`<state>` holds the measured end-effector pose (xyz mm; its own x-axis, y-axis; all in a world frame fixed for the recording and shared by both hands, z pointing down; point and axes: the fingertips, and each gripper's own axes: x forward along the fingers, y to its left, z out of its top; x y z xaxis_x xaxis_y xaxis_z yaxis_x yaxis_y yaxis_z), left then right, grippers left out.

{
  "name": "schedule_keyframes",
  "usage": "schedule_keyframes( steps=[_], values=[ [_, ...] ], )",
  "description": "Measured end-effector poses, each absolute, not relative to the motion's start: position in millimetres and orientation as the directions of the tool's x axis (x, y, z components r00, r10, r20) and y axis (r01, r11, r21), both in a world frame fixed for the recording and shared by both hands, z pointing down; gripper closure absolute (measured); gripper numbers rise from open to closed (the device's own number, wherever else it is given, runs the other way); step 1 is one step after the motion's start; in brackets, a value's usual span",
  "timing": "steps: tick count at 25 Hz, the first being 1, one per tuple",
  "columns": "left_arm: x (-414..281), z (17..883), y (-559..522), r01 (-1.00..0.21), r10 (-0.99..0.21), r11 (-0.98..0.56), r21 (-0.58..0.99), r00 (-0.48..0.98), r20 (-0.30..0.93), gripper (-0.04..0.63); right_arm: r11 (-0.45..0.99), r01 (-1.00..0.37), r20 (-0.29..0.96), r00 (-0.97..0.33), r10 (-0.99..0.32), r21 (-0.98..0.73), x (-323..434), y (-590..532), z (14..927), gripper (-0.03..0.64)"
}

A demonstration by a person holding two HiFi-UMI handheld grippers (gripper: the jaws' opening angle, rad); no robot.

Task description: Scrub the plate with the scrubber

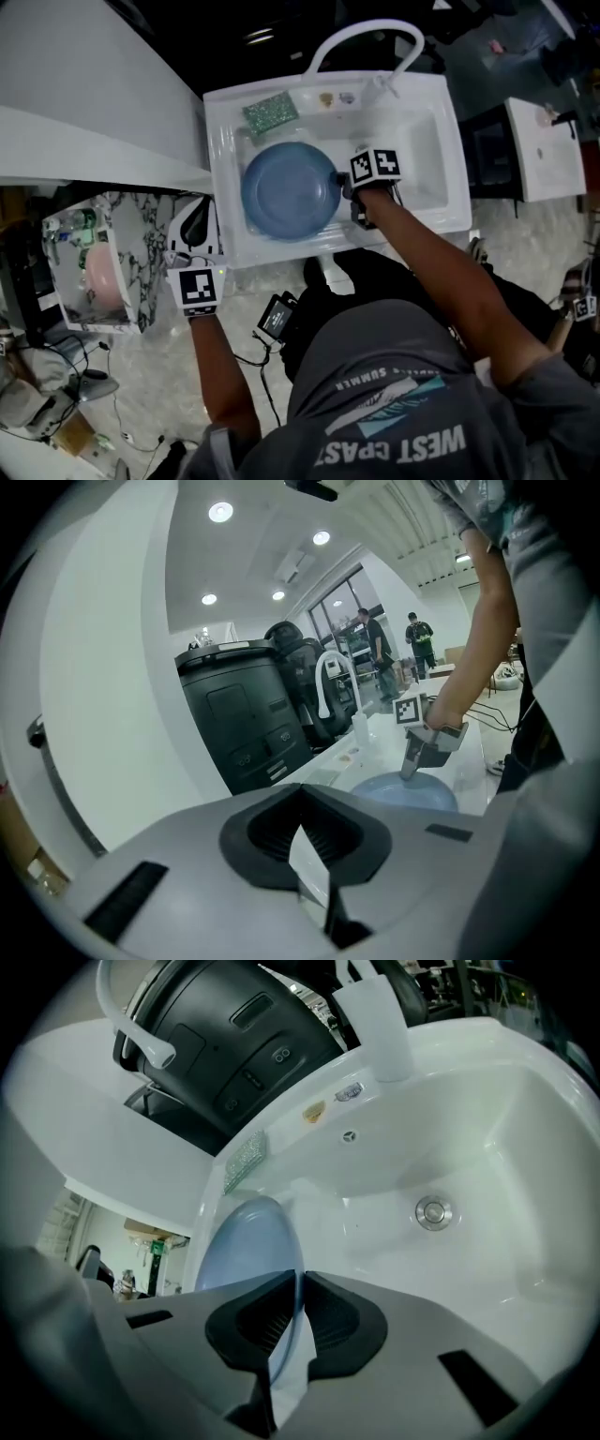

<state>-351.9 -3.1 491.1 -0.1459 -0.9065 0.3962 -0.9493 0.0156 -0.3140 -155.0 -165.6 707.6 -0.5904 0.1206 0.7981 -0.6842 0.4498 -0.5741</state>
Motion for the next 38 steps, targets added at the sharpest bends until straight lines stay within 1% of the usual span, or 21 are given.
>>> schedule_keyframes(
  steps=[3,7,11,15,23,27,31,35,38],
  values=[
    [-352.1,487.4,8.5,-0.949,-0.908,0.027,-0.314,-0.155,0.389,0.594,0.477,-0.691,0.816,-0.568,0.106,-0.543,-156.0,-165.9,713.7,0.565],
    [-355.1,484.1,24.4,-0.949,-0.91,0.046,-0.313,-0.169,0.379,0.594,0.488,-0.678,0.812,-0.571,0.12,-0.549,-156.3,-161.2,721.4,0.563],
    [-353.9,484.7,38.2,-0.949,-0.91,0.052,-0.311,-0.173,0.377,0.594,0.489,-0.669,0.803,-0.584,0.119,-0.559,-155.4,-159.1,724.3,0.514],
    [-349.6,484.9,45.5,-0.949,-0.908,0.047,-0.312,-0.171,0.382,0.594,0.491,-0.661,0.794,-0.596,0.116,-0.567,-153.4,-160.9,724.8,0.512],
    [-336.8,463.0,48.9,-0.947,-0.927,0.034,-0.321,-0.15,0.344,0.594,0.5,-0.671,0.789,-0.613,0.04,-0.547,-143.8,-167.2,701.3,0.508],
    [-326.1,440.1,43.2,-0.948,-0.947,0.022,-0.318,-0.122,0.297,0.594,0.536,-0.646,0.76,-0.649,-0.012,-0.543,-137.9,-168.1,668.9,0.508],
    [-312.1,412.5,38.6,-0.953,-0.965,0.006,-0.302,-0.085,0.248,0.594,0.585,-0.603,0.701,-0.709,-0.081,-0.542,-132.0,-169.7,616.0,0.512],
    [-294.6,382.5,39.9,-0.959,-0.98,-0.015,-0.284,-0.042,0.195,0.594,0.688,-0.503,0.583,-0.8,-0.143,-0.523,-132.2,-159.9,536.1,0.558],
    [-278.7,360.5,42.0,-0.963,-0.988,-0.031,-0.269,-0.01,0.151,0.594,0.786,-0.421,0.486,-0.856,-0.178,-0.452,-126.2,-146.1,471.3,0.572]
  ],
)
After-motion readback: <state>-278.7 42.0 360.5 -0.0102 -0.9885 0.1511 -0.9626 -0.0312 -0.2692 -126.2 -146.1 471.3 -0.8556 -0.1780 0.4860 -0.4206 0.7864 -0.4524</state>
